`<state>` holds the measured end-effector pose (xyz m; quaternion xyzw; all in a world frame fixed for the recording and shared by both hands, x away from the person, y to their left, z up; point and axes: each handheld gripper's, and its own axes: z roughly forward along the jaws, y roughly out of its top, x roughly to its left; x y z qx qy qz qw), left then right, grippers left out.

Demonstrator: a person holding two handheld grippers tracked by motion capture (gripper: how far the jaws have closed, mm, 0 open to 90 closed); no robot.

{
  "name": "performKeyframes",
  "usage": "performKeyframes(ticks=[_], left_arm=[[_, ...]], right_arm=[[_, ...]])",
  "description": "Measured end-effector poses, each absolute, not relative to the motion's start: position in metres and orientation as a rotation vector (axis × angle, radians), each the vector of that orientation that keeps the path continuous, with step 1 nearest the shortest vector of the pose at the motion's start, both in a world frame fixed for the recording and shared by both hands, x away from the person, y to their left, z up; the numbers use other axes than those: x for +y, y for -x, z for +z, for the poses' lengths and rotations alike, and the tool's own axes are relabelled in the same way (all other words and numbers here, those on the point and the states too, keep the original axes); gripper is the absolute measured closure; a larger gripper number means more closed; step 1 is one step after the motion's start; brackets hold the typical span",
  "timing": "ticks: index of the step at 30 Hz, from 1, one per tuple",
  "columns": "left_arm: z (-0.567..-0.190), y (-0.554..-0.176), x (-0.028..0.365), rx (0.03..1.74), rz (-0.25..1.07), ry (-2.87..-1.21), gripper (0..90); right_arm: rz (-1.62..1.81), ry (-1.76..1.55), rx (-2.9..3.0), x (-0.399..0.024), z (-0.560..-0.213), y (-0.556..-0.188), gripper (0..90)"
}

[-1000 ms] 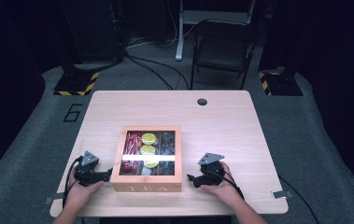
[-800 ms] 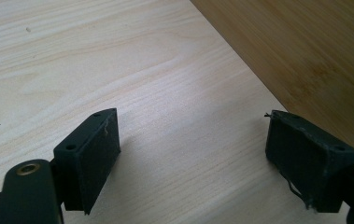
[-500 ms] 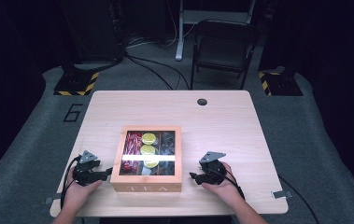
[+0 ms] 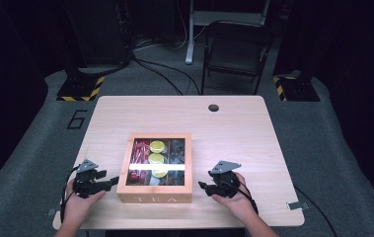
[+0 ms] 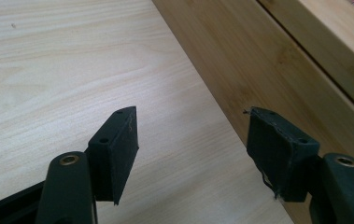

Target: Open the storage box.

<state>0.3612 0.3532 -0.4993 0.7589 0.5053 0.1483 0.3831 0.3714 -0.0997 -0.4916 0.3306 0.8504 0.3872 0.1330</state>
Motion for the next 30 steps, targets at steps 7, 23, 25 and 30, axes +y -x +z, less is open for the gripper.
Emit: performKeyframes(ticks=[7,23,25,30], left_arm=[[-0.49,-0.354,0.351,1.269,0.395,-1.926,34.1],[-0.468,-0.34,0.351,1.213,0.411,-1.894,37.9],[-0.464,-0.337,0.35,1.198,0.427,-1.896,38.0],[-0.456,-0.333,0.35,1.181,0.407,-1.867,37.1]], right_arm=[[1.159,-0.95,2.457,-0.097,-0.488,-0.366,41.6],[1.232,-0.946,2.409,-0.097,-0.47,-0.353,42.2],[1.255,-0.94,2.404,-0.097,-0.466,-0.351,42.4],[1.257,-0.909,2.4,-0.093,-0.46,-0.346,42.5]])
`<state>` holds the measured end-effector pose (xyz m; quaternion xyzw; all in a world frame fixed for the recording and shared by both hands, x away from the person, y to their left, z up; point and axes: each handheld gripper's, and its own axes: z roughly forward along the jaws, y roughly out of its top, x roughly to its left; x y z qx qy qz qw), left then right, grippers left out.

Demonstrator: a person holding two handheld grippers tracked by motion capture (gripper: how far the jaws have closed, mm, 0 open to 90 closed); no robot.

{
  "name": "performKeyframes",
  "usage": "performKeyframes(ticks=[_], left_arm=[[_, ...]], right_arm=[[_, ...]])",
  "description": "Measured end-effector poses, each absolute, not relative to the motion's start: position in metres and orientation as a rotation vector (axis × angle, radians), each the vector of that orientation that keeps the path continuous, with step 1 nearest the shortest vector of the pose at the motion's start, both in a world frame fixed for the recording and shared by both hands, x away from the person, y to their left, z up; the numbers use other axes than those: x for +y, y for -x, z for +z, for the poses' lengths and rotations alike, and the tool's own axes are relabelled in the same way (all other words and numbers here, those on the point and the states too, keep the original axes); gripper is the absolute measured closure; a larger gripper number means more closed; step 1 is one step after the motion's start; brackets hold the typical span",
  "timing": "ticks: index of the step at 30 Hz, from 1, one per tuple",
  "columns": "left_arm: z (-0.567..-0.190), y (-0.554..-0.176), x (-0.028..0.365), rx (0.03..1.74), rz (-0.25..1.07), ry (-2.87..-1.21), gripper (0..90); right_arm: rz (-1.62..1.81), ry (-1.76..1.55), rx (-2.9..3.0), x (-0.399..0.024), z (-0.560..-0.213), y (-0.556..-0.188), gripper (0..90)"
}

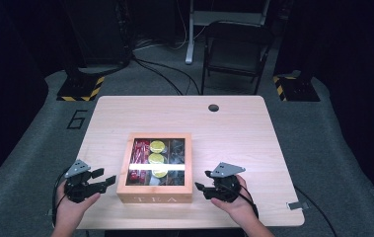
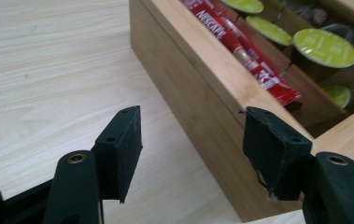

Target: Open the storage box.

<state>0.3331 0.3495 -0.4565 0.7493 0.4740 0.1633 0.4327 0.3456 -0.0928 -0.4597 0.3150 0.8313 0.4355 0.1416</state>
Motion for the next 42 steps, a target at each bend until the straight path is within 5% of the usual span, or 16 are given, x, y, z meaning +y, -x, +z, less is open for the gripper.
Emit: performKeyframes(ticks=[12,34,42], left_arm=[[-0.433,-0.323,0.336,1.161,0.425,-1.87,34.7],[-0.455,-0.291,0.328,1.096,0.397,-1.892,30.1],[-0.46,-0.283,0.324,1.059,0.389,-1.912,40.4]], right_arm=[[1.277,-0.963,2.392,-0.082,-0.445,-0.332,39.0],[1.225,-0.867,2.427,-0.067,-0.463,-0.31,41.3],[1.213,-0.799,2.456,-0.06,-0.466,-0.311,49.2]])
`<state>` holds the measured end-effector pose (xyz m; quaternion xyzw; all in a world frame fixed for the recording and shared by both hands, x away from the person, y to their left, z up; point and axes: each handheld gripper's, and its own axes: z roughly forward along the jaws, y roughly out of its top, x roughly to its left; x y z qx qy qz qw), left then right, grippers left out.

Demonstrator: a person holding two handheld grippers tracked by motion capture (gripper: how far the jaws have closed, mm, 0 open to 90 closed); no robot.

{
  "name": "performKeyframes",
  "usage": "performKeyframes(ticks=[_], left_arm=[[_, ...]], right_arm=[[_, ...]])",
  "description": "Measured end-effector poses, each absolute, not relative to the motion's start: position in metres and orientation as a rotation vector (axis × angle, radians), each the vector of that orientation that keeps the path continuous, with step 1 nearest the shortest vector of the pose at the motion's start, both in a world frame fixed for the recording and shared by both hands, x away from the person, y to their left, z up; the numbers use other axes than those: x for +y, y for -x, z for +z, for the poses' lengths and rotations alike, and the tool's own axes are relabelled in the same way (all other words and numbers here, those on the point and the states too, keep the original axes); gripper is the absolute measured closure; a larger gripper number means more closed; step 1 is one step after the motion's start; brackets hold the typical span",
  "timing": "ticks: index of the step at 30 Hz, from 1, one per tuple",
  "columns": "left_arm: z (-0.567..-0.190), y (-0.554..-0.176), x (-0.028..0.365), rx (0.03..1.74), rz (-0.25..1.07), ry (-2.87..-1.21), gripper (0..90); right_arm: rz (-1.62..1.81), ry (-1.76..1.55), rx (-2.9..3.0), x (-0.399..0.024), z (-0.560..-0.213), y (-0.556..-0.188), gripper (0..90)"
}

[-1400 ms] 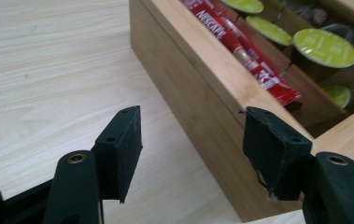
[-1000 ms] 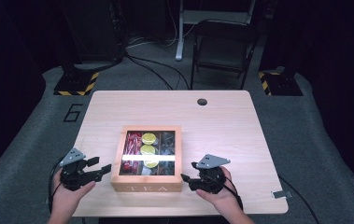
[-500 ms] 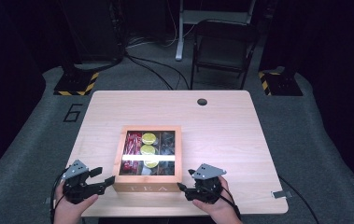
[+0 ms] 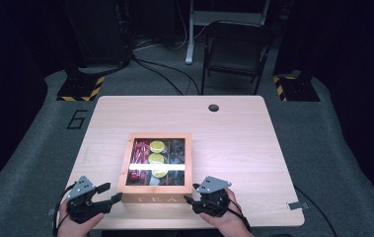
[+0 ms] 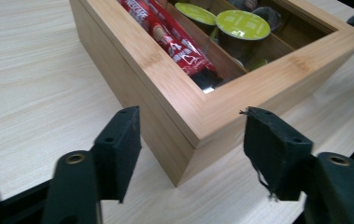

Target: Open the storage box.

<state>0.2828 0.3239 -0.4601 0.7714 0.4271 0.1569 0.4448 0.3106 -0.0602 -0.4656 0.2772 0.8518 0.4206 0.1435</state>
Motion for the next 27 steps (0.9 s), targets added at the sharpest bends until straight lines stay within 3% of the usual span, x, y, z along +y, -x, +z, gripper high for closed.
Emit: performKeyframes(ticks=[17,27], left_arm=[[-0.474,-0.286,0.314,1.059,0.38,-2.004,54.6],[-0.475,-0.289,0.315,1.063,0.383,-2.002,57.0]], right_arm=[[1.173,-0.814,2.473,-0.06,-0.471,-0.314,56.6],[1.195,-0.832,2.482,-0.061,-0.472,-0.315,57.4]])
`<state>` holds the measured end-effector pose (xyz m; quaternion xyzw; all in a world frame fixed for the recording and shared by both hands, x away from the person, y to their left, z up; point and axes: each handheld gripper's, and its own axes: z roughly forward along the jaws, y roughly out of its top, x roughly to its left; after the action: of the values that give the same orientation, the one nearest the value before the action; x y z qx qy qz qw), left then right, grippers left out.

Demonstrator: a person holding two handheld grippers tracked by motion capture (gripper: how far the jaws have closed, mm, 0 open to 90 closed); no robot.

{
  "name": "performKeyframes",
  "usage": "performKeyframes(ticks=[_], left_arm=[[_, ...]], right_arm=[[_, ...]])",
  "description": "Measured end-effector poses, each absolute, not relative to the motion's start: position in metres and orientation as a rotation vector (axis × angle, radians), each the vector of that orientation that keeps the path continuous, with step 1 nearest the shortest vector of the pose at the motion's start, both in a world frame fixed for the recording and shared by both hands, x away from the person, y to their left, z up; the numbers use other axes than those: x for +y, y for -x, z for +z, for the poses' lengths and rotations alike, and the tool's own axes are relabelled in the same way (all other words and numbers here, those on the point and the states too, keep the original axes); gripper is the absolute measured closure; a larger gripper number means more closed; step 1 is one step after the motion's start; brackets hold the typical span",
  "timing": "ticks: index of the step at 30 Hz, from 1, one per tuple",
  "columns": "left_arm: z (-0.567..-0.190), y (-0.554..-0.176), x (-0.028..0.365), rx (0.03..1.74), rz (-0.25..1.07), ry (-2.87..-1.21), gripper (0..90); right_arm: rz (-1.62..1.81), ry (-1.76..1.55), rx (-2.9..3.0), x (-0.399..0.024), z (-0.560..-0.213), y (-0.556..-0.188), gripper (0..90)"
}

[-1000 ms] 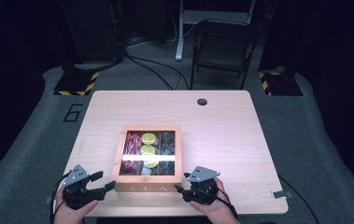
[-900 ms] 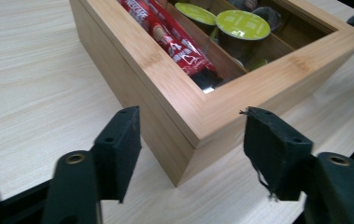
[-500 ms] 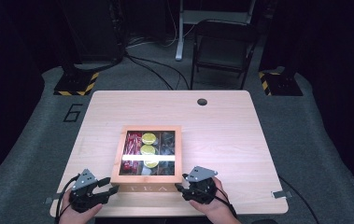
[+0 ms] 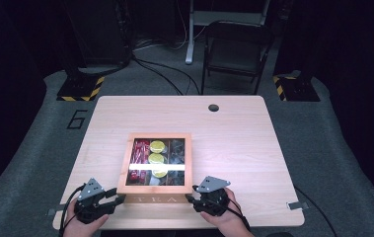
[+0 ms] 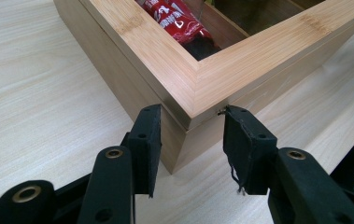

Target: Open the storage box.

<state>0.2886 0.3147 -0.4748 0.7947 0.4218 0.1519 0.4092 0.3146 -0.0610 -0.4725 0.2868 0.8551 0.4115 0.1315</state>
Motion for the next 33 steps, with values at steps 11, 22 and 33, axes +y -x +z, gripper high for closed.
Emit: performKeyframes(ticks=[11,22,33], left_arm=[[-0.473,-0.288,0.313,1.053,0.408,-1.989,58.5],[-0.47,-0.292,0.312,1.054,0.4,-1.969,56.1],[-0.452,-0.296,0.304,1.053,0.437,-1.955,54.6]], right_arm=[[1.219,-0.845,2.471,-0.061,-0.471,-0.316,57.8],[1.254,-0.858,2.443,-0.06,-0.467,-0.316,57.1],[1.317,-0.886,2.395,-0.059,-0.454,-0.32,56.4]])
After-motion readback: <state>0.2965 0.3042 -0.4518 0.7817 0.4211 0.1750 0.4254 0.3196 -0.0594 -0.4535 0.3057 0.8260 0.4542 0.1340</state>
